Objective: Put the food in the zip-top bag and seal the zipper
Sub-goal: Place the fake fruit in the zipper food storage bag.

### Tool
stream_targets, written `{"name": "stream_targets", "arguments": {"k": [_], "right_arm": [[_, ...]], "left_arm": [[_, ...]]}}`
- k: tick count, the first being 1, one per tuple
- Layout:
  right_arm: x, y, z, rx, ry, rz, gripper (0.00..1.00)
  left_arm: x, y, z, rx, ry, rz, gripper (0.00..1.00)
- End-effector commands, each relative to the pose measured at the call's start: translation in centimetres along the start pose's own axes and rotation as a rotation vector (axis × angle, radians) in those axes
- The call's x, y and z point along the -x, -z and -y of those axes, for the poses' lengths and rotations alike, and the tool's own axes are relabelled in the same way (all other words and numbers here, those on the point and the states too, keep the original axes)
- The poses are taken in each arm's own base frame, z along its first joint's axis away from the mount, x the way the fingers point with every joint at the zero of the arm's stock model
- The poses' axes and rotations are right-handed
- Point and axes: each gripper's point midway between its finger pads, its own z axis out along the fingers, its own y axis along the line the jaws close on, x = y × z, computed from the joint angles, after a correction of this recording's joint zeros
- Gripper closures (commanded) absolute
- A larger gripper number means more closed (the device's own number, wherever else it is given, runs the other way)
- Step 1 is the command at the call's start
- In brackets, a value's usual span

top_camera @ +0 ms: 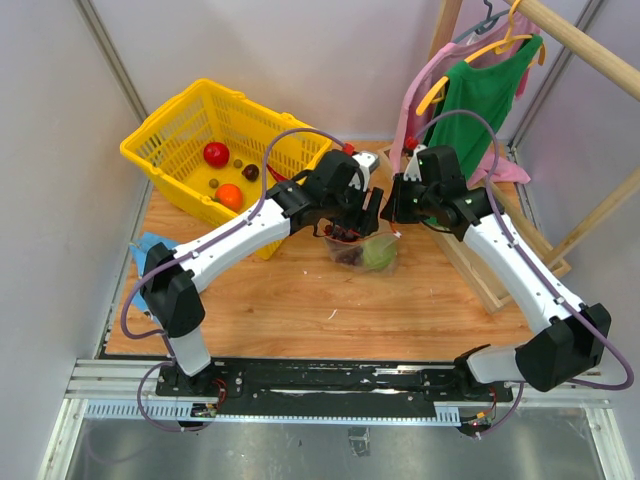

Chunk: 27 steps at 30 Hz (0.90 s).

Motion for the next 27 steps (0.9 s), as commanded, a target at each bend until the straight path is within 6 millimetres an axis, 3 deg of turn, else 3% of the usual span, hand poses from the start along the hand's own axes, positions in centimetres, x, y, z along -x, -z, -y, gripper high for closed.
{"name": "stream_targets", "arguments": {"k": [1,10,18,23,27], "right_arm": [[0.0,0.7,0.0,0.011,-0.018,0.017,0.97],[-0.3,0.8,0.2,0.008,-0.018,0.014,0.97],[-0.4,0.8,0.3,0.005,-0.016,0.013,0.97],[-0.4,0.9,0.3,0.003,-0.014,0.015,0.97],[-0.3,0.9,0.2,0.004,-0.010,0.018,0.97]], "left_arm": [[0.4,0.1,-0.4,0.035,-0.020,0.021,0.24],[0.6,1.1,-0.7,0.058,-0.018,0.020,0.17],[3.1,4.6,-2.0,0.158,-0.024,0.105,0.11],[4.6,7.2,-3.7,0.255,-0.028,0.160,0.06],[4.9,8.8,-6.5,0.335,0.010,0.170,0.05]]}}
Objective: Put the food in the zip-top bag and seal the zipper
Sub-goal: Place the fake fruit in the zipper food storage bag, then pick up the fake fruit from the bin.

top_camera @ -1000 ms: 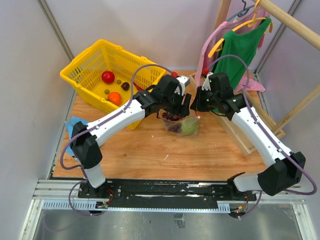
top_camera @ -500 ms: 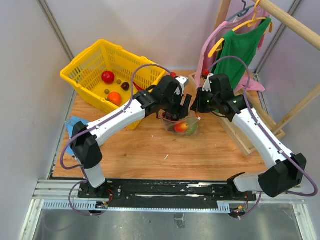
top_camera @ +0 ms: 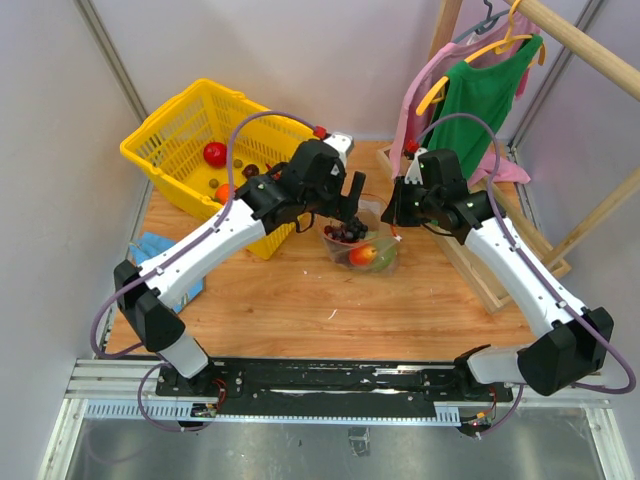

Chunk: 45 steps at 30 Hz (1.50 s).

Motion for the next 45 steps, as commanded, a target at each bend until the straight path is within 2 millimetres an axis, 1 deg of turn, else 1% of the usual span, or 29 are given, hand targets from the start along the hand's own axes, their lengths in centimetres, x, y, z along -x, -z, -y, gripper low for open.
{"name": "stream_targets", "arguments": {"k": [1,3,7,15,18,20,25,27,34,37,39,42,45], "right_arm": [[0.5,0.7,0.1,0.003,-0.007,0.027,0.97],[0.5,0.7,0.1,0.003,-0.007,0.029,0.97],[0.5,0.7,0.0,0.004,-0.007,0.028,0.97],[0.5,0.7,0.1,0.004,-0.003,0.027,0.97],[0.4,0.6,0.1,0.003,0.001,0.023,0.97],[0.3,0.4,0.2,0.003,0.003,0.017,0.97],[0.0,0.2,0.1,0.013,0.003,0.003,0.97],[-0.1,0.1,0.1,0.014,0.004,-0.001,0.97],[-0.3,-0.3,0.2,0.013,0.013,-0.015,0.97],[-0.3,-0.6,0.2,0.015,0.014,-0.021,0.97],[-0.3,-0.8,0.3,0.013,0.015,-0.027,0.97],[-0.3,-1.1,0.3,0.014,0.016,-0.035,0.97],[-0.1,-1.3,0.3,0.010,0.016,-0.037,0.97]], "left_arm": [[1.9,2.4,-4.3,0.130,0.040,0.049,0.05],[1.9,2.6,-6.6,0.184,0.077,0.042,0.05],[1.3,2.9,-10.4,0.258,0.139,0.041,0.05],[-0.6,3.0,-19.9,0.502,0.278,-0.033,0.04],[-1.3,2.5,-22.7,0.558,0.324,-0.051,0.03],[-1.5,1.9,-24.2,0.565,0.356,-0.050,0.03],[-3.3,-0.4,-28.9,0.620,0.430,-0.087,0.03],[-4.0,-1.3,-30.5,0.643,0.437,-0.112,0.03],[-6.7,-4.8,-35.3,0.702,0.469,-0.203,0.02],[-7.6,-6.2,-36.9,0.706,0.483,-0.230,0.02],[-8.0,-7.0,-37.5,0.702,0.486,-0.247,0.02],[-8.8,-8.2,-38.1,0.690,0.483,-0.269,0.02],[-10.5,-9.5,-38.3,0.680,0.490,-0.317,0.02]]}}
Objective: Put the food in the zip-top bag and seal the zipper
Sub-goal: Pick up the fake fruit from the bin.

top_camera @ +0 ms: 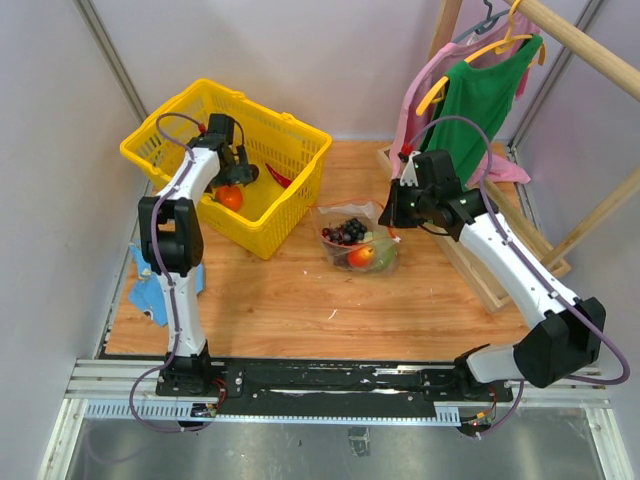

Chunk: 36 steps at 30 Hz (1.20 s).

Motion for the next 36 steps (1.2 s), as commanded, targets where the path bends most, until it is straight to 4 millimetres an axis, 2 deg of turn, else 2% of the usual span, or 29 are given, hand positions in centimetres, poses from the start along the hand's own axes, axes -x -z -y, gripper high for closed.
{"name": "stream_targets", "arguments": {"k": [1,6,11,16,18,23,31,36], "right_arm": [[0.7,-0.2,0.1,0.004,0.010,0.004,0.97],[0.9,-0.5,0.2,0.000,0.009,-0.003,0.97],[1.1,-0.8,0.1,0.001,0.009,-0.006,0.97],[1.1,-0.8,0.1,0.005,0.009,-0.009,0.97],[1.2,-0.8,0.1,0.004,0.009,-0.008,0.97],[1.2,-0.7,0.0,0.005,0.010,-0.006,0.97],[1.2,-0.3,-0.1,0.009,0.011,0.002,0.97],[1.1,0.0,-0.2,0.013,0.009,0.007,0.97]], "left_arm": [[-0.4,-2.0,0.5,-0.020,-0.015,-0.032,0.02],[-2.6,-3.7,1.0,-0.043,-0.026,-0.109,0.05],[-4.5,-4.7,1.7,-0.079,-0.033,-0.165,0.11],[-5.6,-4.8,2.5,-0.123,-0.028,-0.203,0.18],[-5.8,-4.6,2.8,-0.141,-0.024,-0.210,0.24],[-4.7,-2.5,3.2,-0.178,-0.019,-0.180,0.35],[-2.7,2.0,4.4,-0.239,-0.023,-0.098,0.37],[-2.4,4.1,5.1,-0.283,-0.022,-0.070,0.38]]}}
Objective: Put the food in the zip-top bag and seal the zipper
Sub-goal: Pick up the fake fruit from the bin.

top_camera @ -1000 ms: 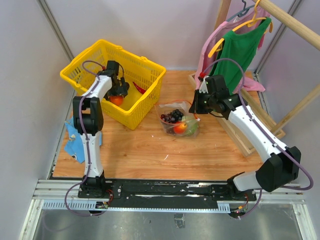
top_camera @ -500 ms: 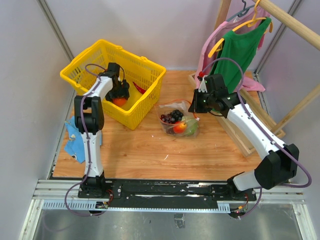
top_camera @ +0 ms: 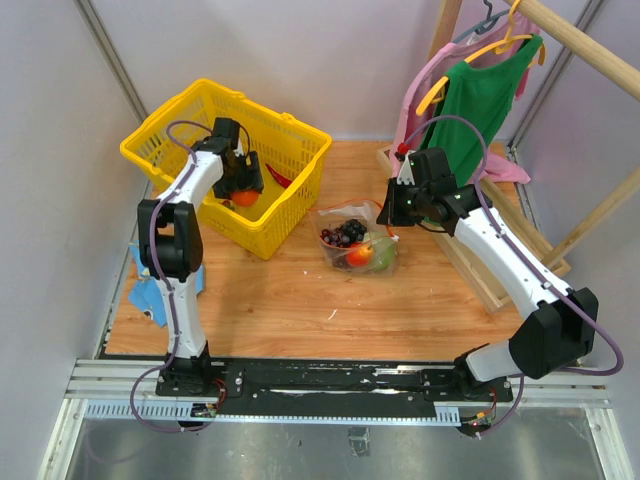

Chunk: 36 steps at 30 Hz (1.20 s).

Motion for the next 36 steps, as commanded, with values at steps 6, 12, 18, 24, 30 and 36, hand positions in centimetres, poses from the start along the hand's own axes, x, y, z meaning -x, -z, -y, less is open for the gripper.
{"name": "stream_targets", "arguments": {"k": [6,12,18,24,30,36], "right_arm": [[0.8,1.4,-0.6,0.029,0.008,0.036,0.97],[0.7,1.5,-0.6,0.031,0.004,0.038,0.97],[0.9,1.5,-0.7,0.033,0.005,0.041,0.97],[1.1,1.5,-0.8,0.036,0.006,0.043,0.97],[1.2,1.4,-1.0,0.043,0.002,0.042,0.97],[1.2,1.1,-1.1,0.052,-0.009,0.034,0.97]], "left_arm": [[0.8,4.9,2.8,-0.128,0.000,0.078,0.38],[1.4,8.0,4.5,-0.184,-0.019,0.136,0.41],[2.7,13.9,7.5,-0.288,-0.064,0.276,0.42],[2.7,20.0,10.2,-0.376,-0.133,0.401,0.44],[0.5,24.5,13.5,-0.496,-0.209,0.464,0.46],[-2.9,27.8,17.6,-0.596,-0.336,0.490,0.46]]}}
